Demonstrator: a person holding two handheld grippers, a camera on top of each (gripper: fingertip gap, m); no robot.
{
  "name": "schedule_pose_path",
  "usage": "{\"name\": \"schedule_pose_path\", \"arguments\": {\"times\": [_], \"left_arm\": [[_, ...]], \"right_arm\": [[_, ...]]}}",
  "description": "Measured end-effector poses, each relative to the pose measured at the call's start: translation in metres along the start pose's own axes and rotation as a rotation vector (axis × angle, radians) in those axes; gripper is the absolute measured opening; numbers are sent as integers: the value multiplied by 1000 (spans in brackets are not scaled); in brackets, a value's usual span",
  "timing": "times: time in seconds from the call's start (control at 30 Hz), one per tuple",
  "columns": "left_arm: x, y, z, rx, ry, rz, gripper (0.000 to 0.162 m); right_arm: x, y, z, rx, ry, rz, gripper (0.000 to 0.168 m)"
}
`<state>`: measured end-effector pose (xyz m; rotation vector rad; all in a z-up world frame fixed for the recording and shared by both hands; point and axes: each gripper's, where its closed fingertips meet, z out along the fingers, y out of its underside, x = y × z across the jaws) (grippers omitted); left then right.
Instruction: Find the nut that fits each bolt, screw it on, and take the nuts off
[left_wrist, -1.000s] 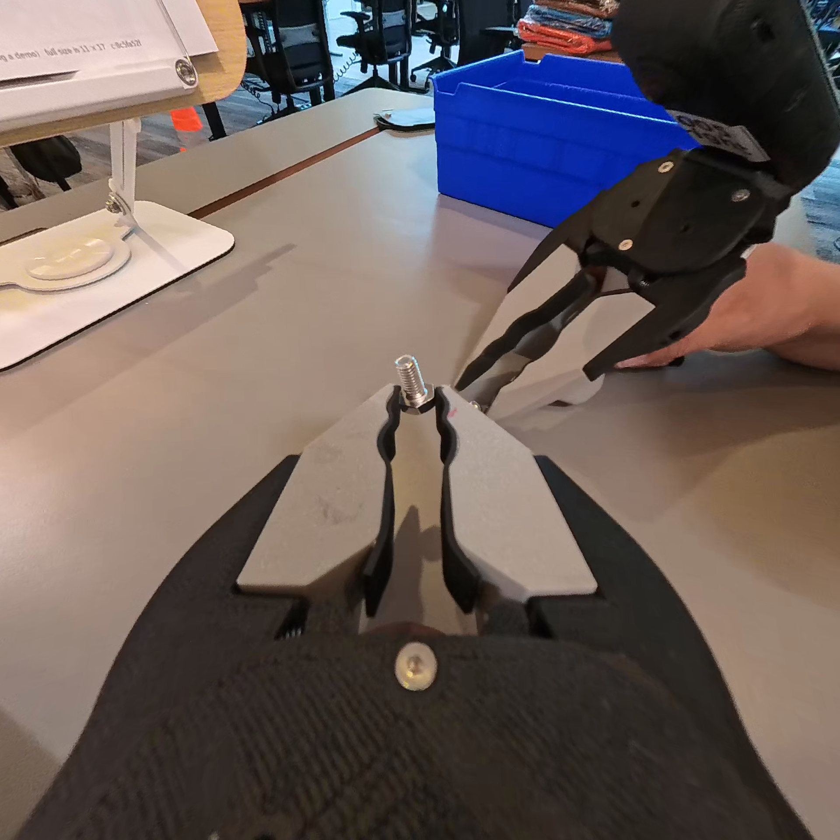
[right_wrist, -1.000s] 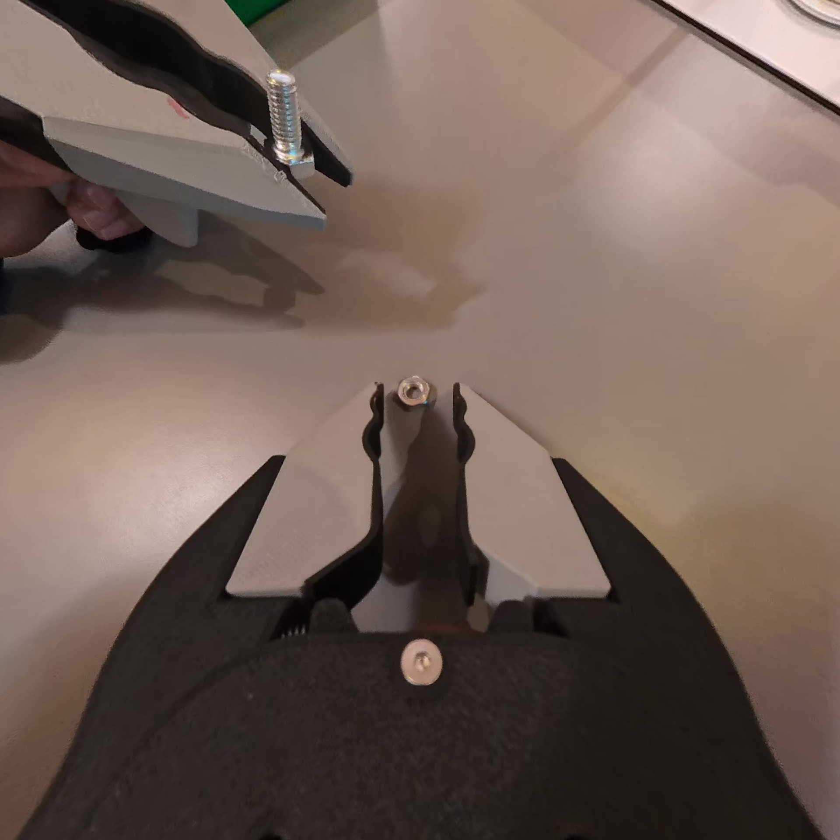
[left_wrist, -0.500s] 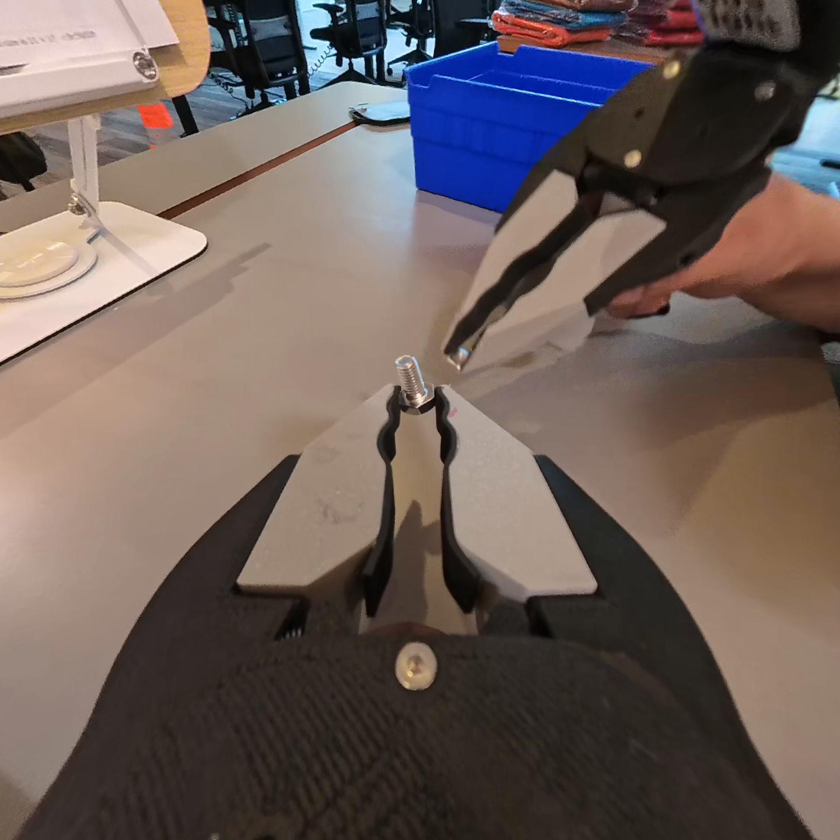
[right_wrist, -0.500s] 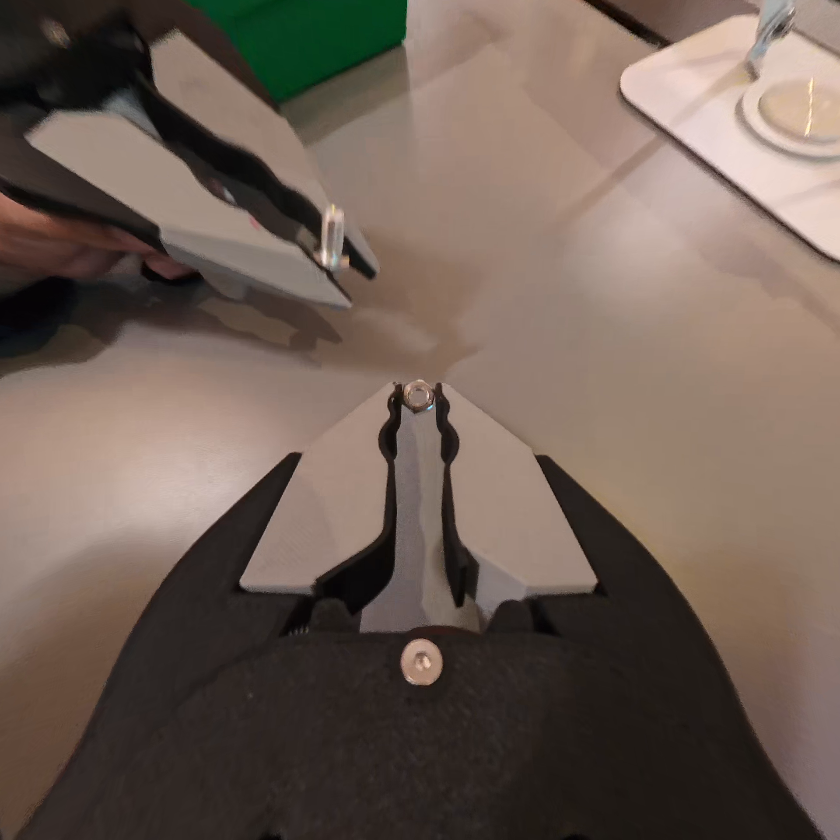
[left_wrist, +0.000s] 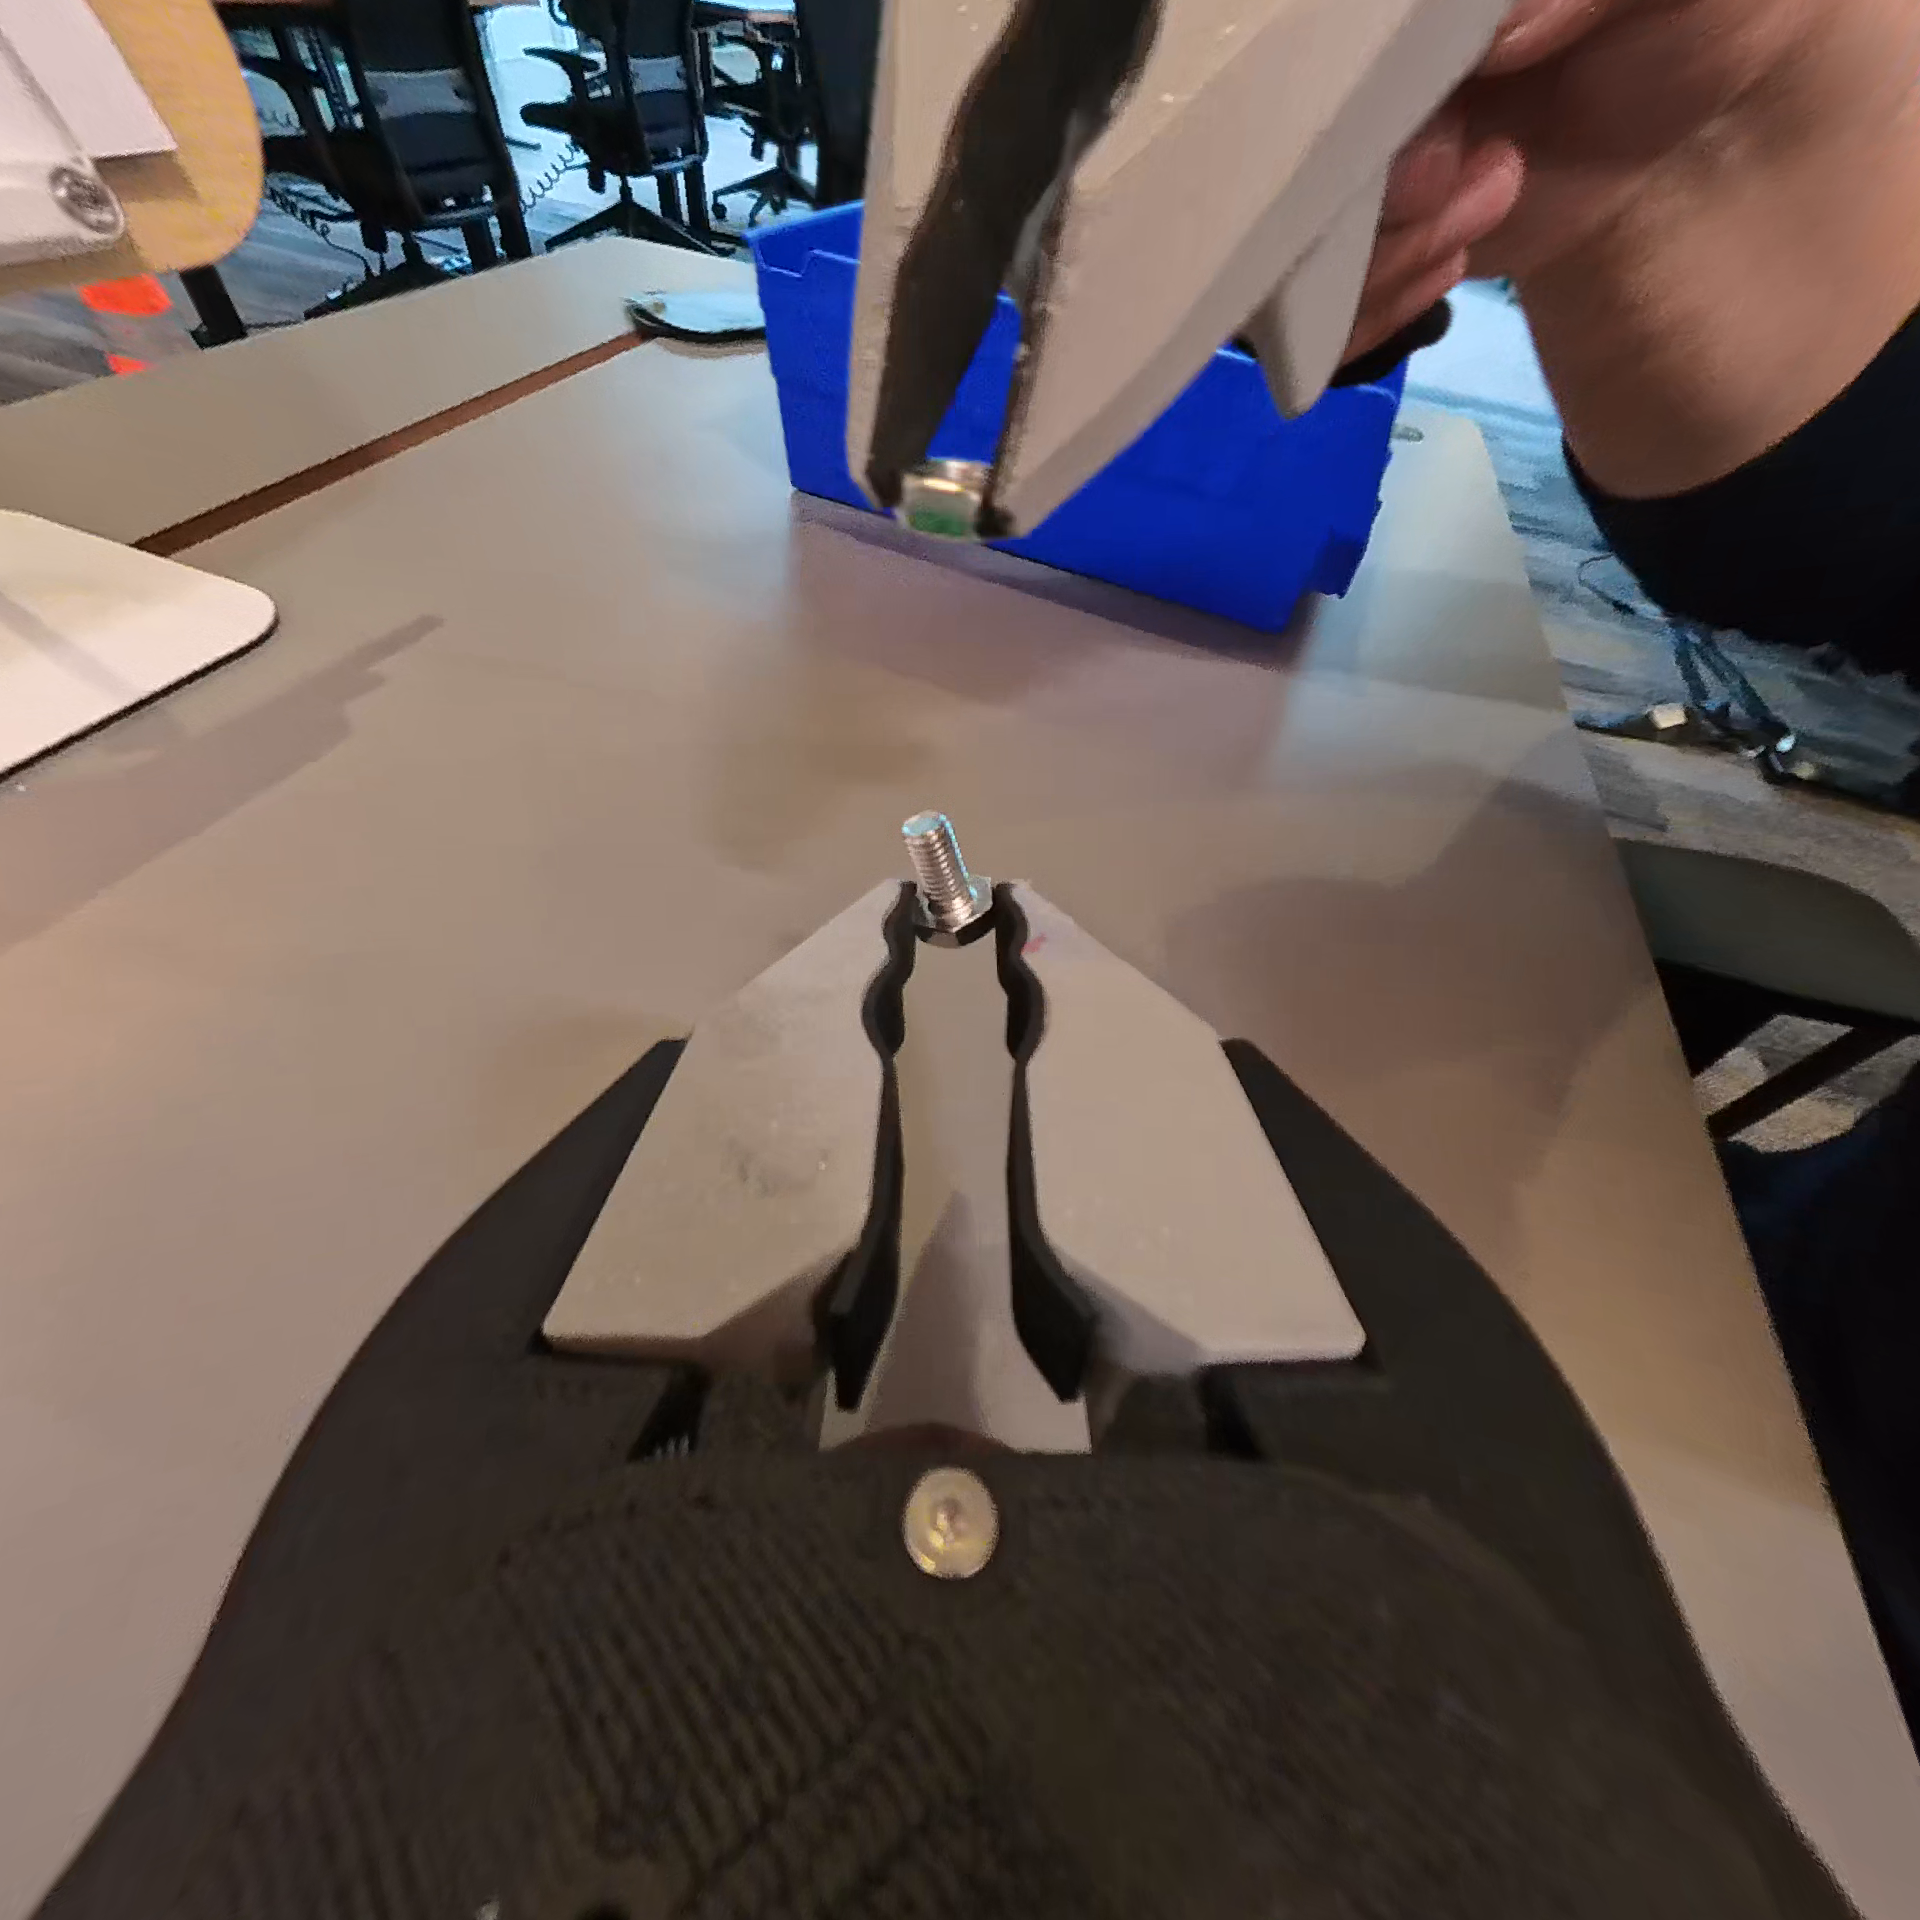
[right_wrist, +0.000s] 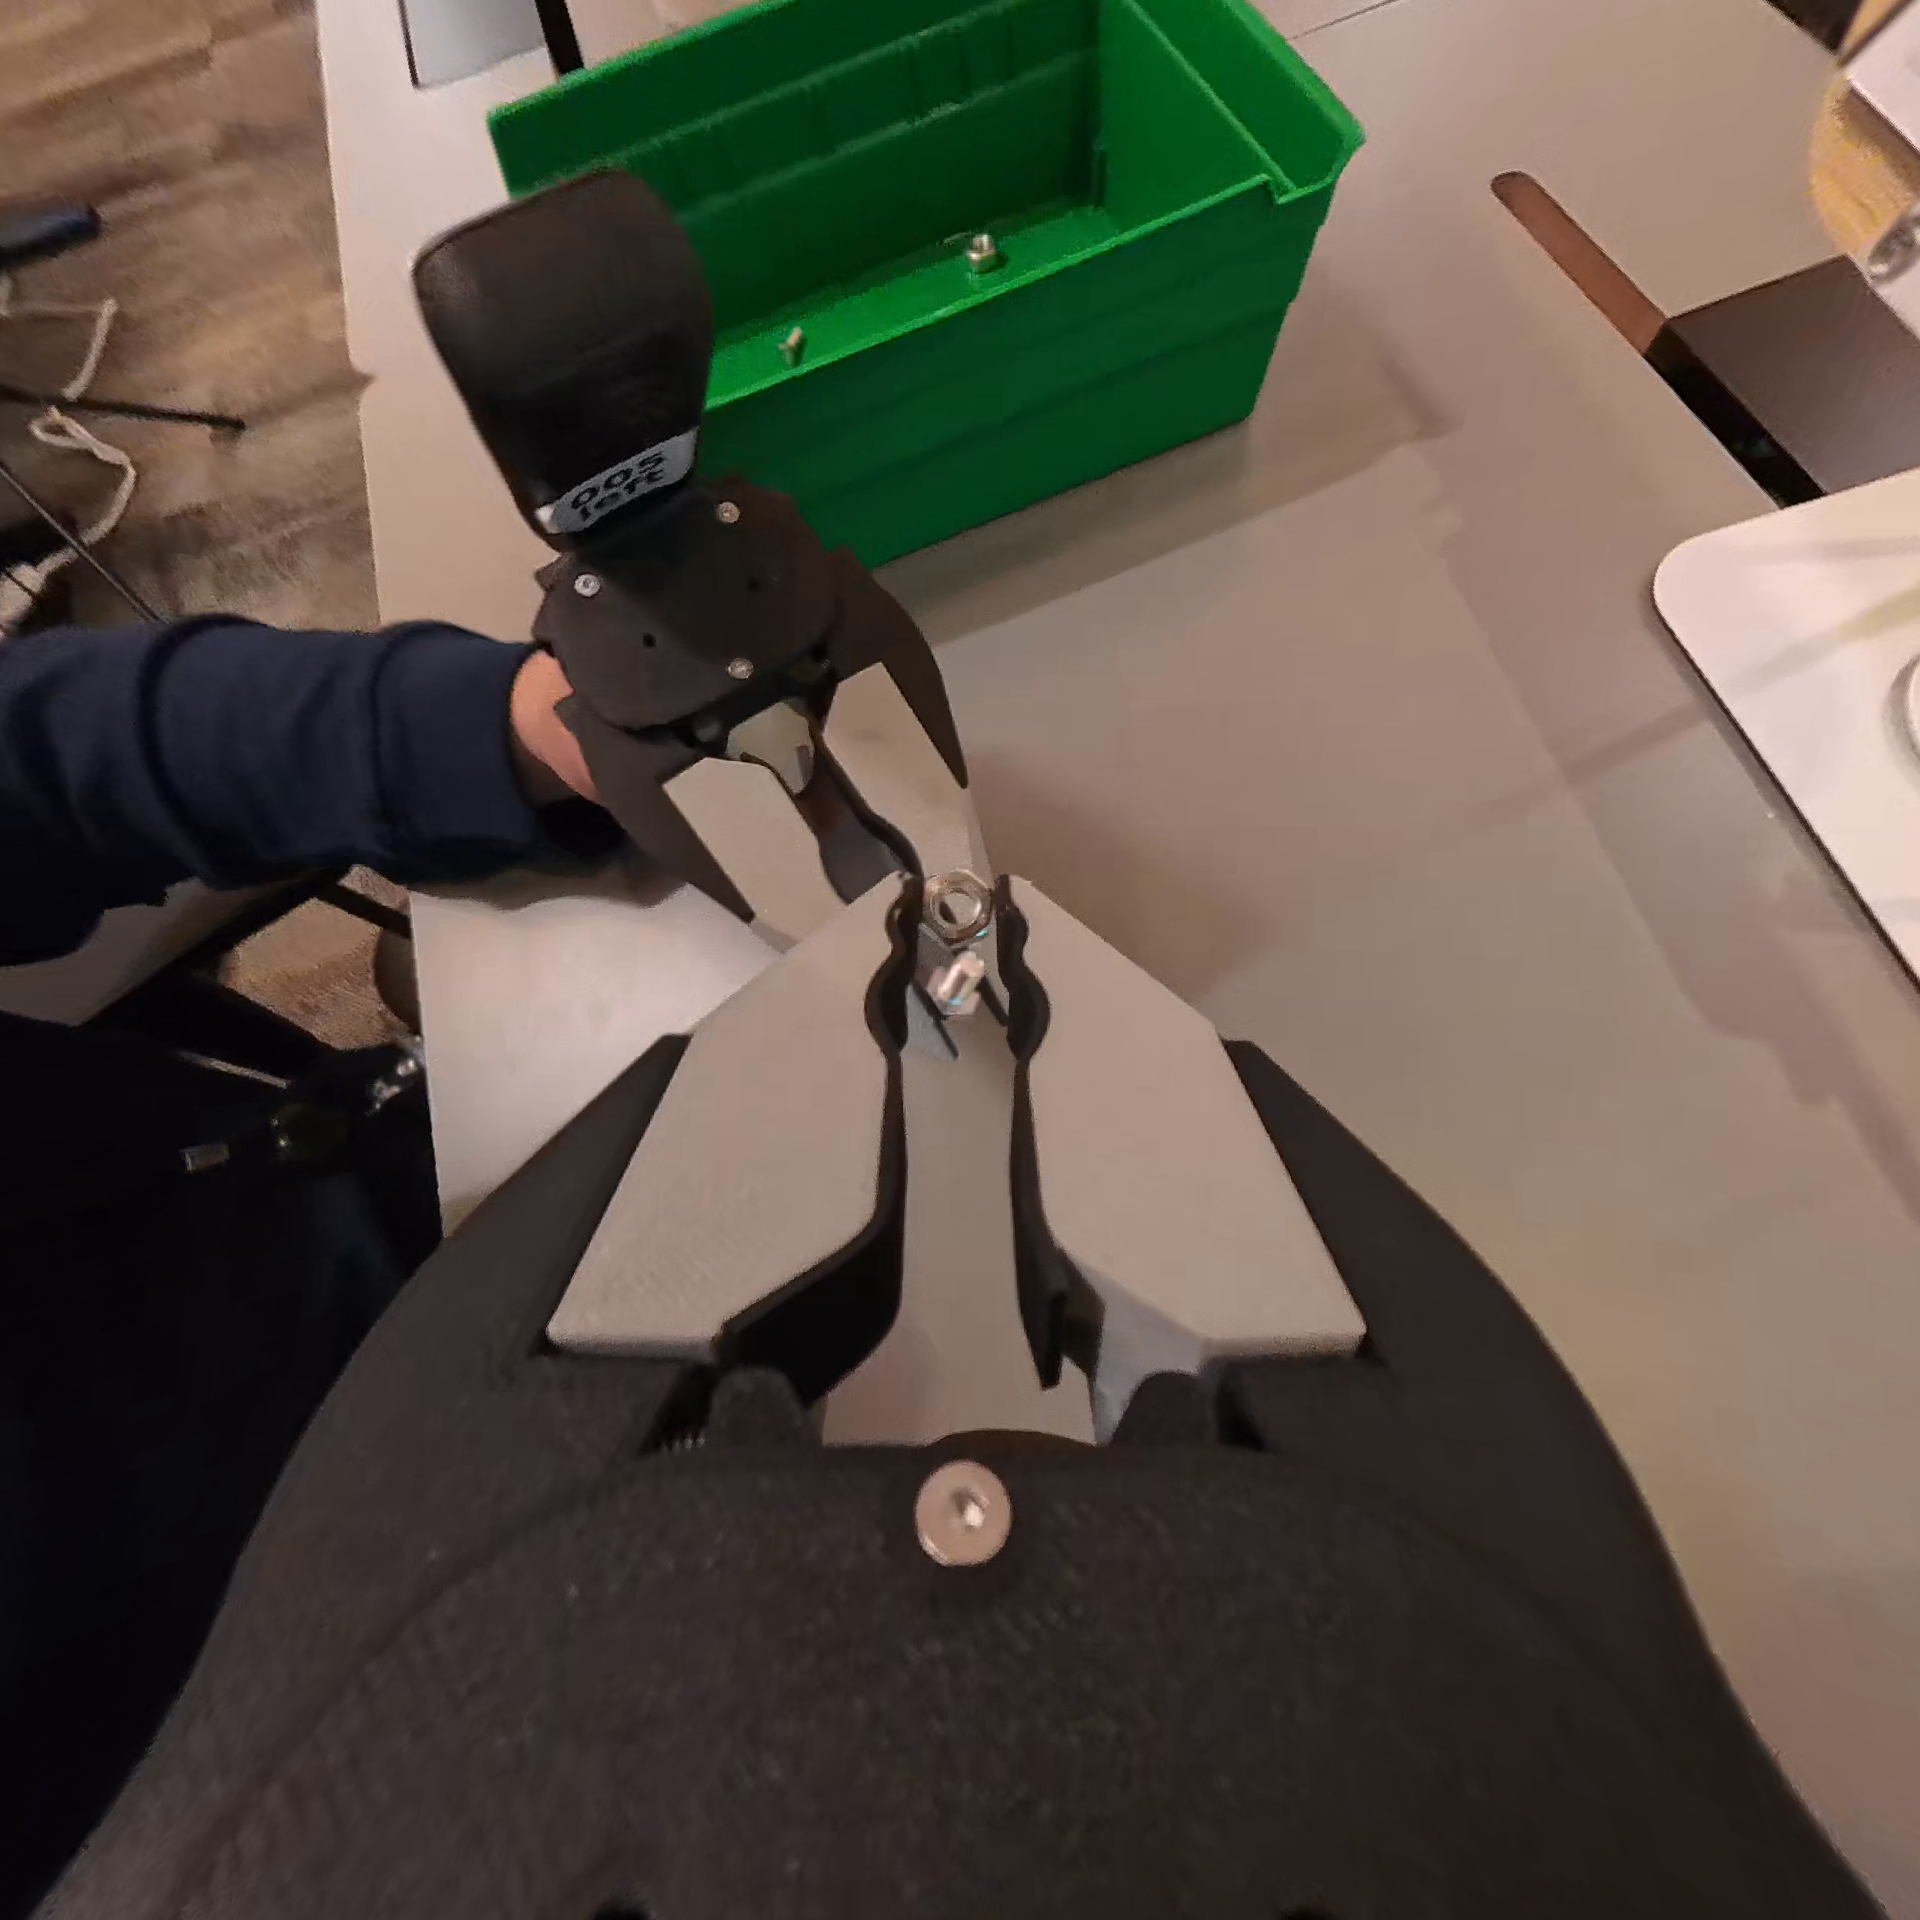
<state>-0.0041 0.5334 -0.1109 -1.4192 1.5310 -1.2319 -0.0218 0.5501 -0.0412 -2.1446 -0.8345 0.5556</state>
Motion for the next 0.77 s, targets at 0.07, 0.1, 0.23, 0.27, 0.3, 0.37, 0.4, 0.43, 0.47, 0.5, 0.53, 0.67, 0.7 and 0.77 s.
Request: {"name": "schedule_pose_path", "arguments": {"times": [0.07, 0.1, 0.23, 0.27, 0.3, 0.37, 0.4, 0.43, 0.47, 0.5, 0.53, 0.67, 0.7, 0.77], "left_arm": [[-2, -1, -2, 3, -1, -30, 12], [-3, -1, -3, 2, -7, -34, 12], [0, -8, -5, 22, -10, -4, 12], [1, -9, -6, 22, -14, 6, 12], [1, -9, -6, 22, -19, 15, 12], [1, -9, -6, 18, -29, 26, 12], [0, -9, -6, 15, -34, 31, 12], [0, -8, -6, 12, -39, 37, 12], [0, -8, -6, 9, -46, 44, 12], [-1, -7, -5, 5, -54, 54, 12], [-2, -7, -5, 2, -67, 68, 12], [-4, -9, -6, -2, -124, 139, 12], [-4, -9, -6, -2, -134, 155, 12], [-5, -8, -5, -15, -149, 183, 12]], "right_arm": [[-4, 0, 5, -32, 6, -28, 11], [-6, 2, 8, -50, -1, -32, 12], [-5, 13, 21, -102, 20, -44, 12], [-4, 15, 23, -111, 26, -47, 12], [-4, 16, 24, -118, 29, -48, 12], [-4, 18, 25, -125, 28, -44, 12], [-3, 18, 24, -126, 30, -39, 12], [-2, 18, 24, -128, 34, -36, 12], [-1, 17, 23, -129, 36, -33, 12], [-1, 18, 23, -130, 34, -28, 12], [-1, 18, 22, -130, 29, -22, 12], [-3, 21, 22, -138, 25, -17, 12], [-3, 22, 22, -138, 24, -15, 12], [-3, 22, 22, -134, 28, -12, 12]]}}
